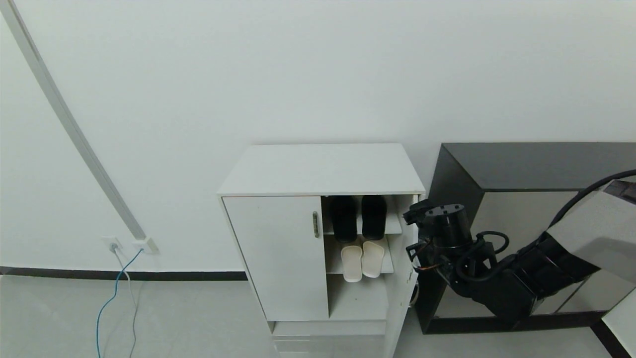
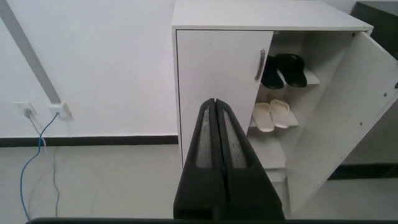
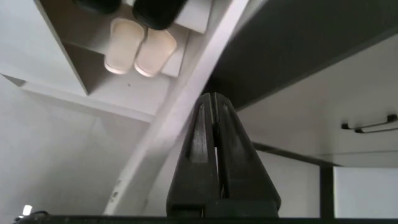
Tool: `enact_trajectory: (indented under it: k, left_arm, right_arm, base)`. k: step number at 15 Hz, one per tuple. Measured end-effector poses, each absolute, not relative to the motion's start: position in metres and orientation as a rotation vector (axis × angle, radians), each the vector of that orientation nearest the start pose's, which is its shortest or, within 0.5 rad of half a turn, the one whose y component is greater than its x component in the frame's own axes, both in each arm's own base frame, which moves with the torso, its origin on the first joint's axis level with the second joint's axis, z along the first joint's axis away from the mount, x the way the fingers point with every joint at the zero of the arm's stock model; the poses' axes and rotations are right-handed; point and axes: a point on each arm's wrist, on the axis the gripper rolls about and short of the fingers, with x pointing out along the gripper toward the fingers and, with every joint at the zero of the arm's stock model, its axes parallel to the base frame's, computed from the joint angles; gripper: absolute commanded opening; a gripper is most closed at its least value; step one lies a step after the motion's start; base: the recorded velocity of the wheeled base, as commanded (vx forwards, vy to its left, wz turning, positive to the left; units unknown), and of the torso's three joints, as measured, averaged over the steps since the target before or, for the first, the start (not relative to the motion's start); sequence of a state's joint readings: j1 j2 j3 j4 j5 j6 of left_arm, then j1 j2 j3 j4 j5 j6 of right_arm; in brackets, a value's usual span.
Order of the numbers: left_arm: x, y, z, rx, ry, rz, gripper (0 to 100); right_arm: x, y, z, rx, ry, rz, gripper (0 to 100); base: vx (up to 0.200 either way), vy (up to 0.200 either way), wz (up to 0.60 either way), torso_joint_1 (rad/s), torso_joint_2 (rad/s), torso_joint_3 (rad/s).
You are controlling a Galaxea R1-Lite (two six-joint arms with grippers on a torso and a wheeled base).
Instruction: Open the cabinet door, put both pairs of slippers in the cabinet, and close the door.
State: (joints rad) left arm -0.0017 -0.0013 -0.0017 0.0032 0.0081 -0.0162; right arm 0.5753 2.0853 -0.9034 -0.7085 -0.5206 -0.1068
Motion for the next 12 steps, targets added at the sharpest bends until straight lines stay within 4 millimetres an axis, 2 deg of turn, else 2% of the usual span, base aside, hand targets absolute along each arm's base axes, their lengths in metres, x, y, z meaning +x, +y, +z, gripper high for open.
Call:
enact_trajectory:
  k: [3,9,12]
  left_arm:
    - [-0.023,0.0,0.076,-0.017,-0.001,0.007,0]
    - [-0.023,0.0,0.076,-0.018,0.0,0.008,0]
    - [-0.023,0.0,0.076,-0.016,0.0,0.008,0]
  right_arm:
    - [0.32,0.195,0.08,-0.325,0.403,0.085,0]
    - [0.32,0.208,0.086,-0.157,0.392,0.204,0]
    - [0.316,0.21,0.09,-0.048,0.402,0.328,0]
  base:
    - [0.0,0.0,0.0,0.0,0.0,0.0]
    - [0.0,0.0,0.0,0.0,0.0,0.0]
    - [0.0,0.0,0.0,0.0,0.0,0.0]
